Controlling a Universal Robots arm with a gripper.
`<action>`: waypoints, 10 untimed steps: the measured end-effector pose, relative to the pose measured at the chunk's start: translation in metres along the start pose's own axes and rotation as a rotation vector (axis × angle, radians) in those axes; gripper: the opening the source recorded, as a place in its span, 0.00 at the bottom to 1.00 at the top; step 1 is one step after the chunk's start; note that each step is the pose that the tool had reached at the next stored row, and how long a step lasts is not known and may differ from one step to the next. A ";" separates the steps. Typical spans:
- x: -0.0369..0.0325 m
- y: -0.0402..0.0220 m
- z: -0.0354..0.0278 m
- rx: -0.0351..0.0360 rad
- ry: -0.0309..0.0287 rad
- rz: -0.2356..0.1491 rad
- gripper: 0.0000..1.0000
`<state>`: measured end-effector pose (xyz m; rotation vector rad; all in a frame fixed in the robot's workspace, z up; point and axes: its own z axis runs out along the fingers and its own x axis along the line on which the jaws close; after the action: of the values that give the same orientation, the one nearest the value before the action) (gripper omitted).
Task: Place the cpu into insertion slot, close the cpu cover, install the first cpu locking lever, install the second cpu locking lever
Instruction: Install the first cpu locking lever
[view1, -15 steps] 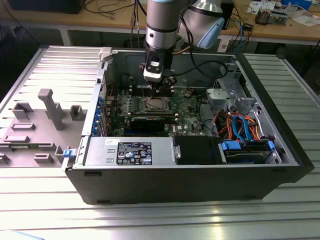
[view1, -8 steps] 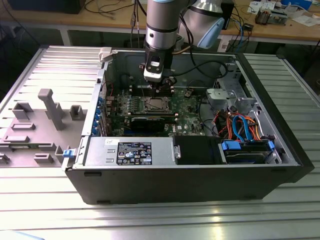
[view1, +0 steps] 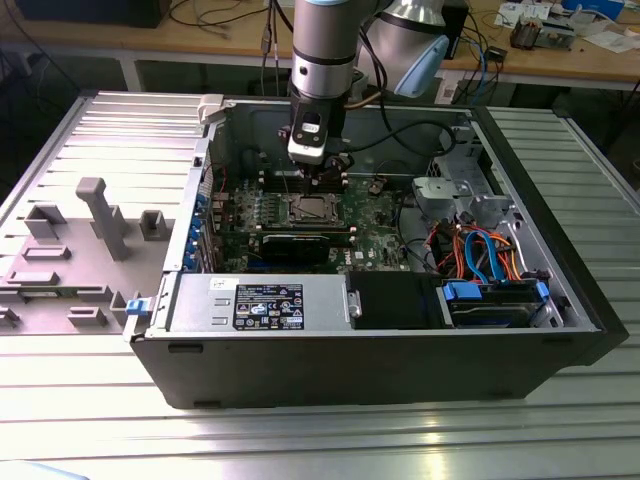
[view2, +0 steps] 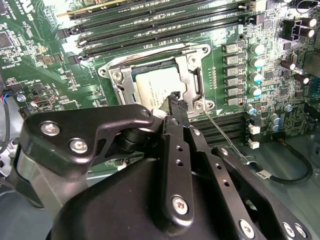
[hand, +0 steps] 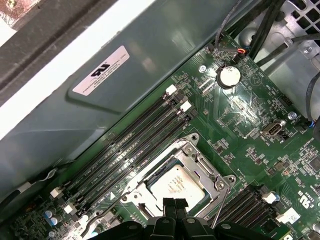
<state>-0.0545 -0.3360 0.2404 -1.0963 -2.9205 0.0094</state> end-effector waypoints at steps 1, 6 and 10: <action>0.0000 0.0000 0.0000 0.0000 -0.0001 -0.001 0.11; 0.0000 0.0000 0.0000 0.0001 -0.0001 -0.006 0.11; 0.0000 0.0000 0.0000 0.0002 -0.0002 -0.011 0.11</action>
<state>-0.0545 -0.3360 0.2404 -1.0797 -2.9267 0.0096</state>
